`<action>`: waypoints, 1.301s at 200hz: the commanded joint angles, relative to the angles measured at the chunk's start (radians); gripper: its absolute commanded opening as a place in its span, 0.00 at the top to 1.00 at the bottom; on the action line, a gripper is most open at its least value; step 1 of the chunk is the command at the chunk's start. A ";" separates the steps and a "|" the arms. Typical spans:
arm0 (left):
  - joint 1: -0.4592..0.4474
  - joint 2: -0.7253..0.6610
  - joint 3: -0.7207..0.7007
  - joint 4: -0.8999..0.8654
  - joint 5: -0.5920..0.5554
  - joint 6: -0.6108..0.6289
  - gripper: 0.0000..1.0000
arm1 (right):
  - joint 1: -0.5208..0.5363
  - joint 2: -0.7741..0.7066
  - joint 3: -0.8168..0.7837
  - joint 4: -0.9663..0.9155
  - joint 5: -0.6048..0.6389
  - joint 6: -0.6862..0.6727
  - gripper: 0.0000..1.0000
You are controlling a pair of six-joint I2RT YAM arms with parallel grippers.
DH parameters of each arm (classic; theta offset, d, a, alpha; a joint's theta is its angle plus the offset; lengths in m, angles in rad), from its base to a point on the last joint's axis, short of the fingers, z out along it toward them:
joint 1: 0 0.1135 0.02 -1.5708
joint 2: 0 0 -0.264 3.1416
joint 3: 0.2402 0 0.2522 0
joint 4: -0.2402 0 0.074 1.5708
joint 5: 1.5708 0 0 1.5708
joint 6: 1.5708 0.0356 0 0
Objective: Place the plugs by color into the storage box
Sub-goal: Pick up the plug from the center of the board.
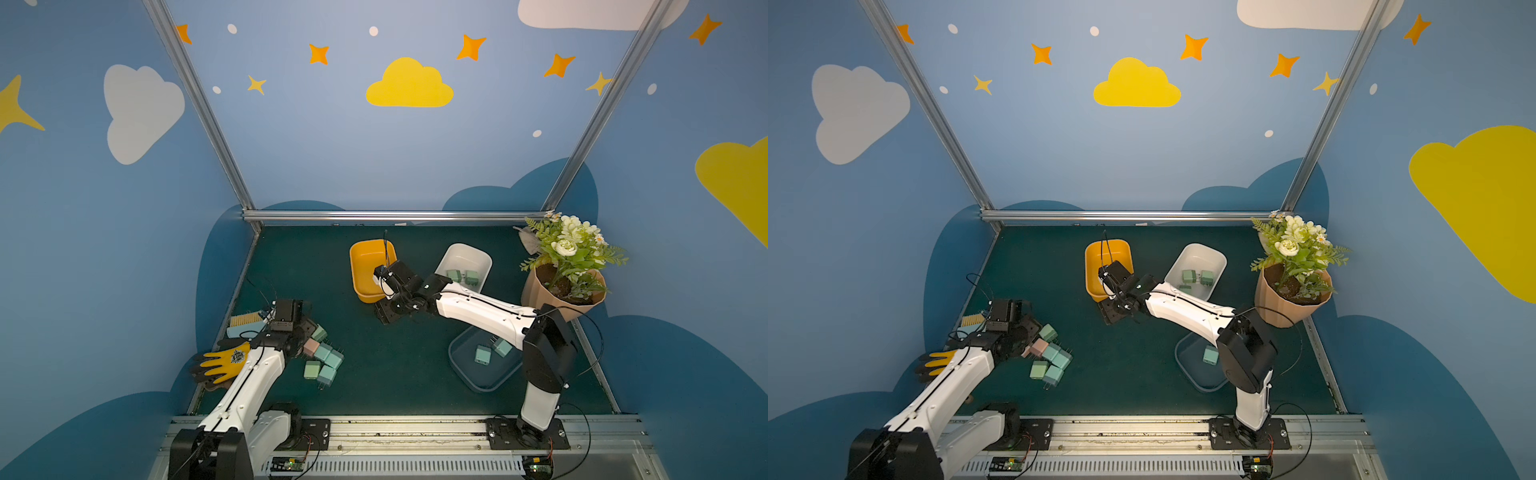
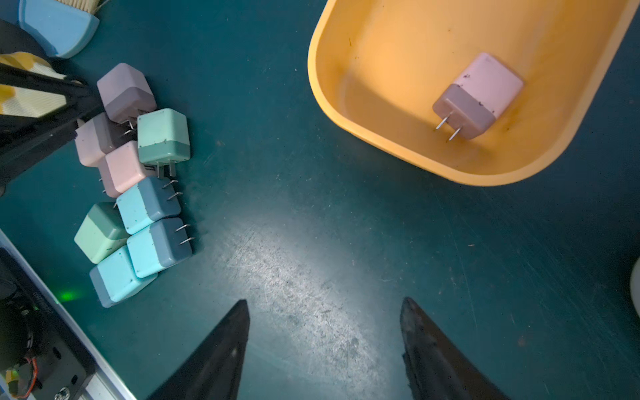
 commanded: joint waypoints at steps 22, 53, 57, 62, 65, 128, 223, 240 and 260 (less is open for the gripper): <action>0.027 0.075 0.010 0.096 -0.026 0.075 0.36 | 0.001 0.020 0.035 0.022 0.039 0.008 0.30; 0.059 0.142 0.024 0.132 -0.027 0.100 0.36 | -0.001 0.020 0.042 0.023 0.065 0.006 0.30; 0.062 0.152 0.027 0.133 -0.025 0.103 0.36 | -0.001 0.020 0.041 0.023 0.070 0.007 0.30; 0.067 0.166 0.033 0.130 -0.025 0.104 0.36 | -0.001 0.018 0.040 0.023 0.077 0.006 0.30; 0.069 0.175 0.039 0.127 -0.024 0.104 0.36 | -0.001 0.019 0.040 0.023 0.080 0.005 0.30; 0.078 0.263 0.064 0.094 -0.041 0.092 0.36 | -0.004 0.028 0.034 0.024 0.100 0.018 0.29; 0.077 0.369 0.110 0.094 -0.011 0.124 0.43 | -0.023 0.035 0.055 0.026 0.041 0.043 0.29; 0.078 0.396 0.127 0.086 0.008 0.126 0.43 | -0.024 0.025 0.046 0.046 0.035 0.056 0.29; 0.078 0.419 0.142 0.077 0.012 0.127 0.45 | -0.025 0.035 0.034 0.067 0.033 0.076 0.29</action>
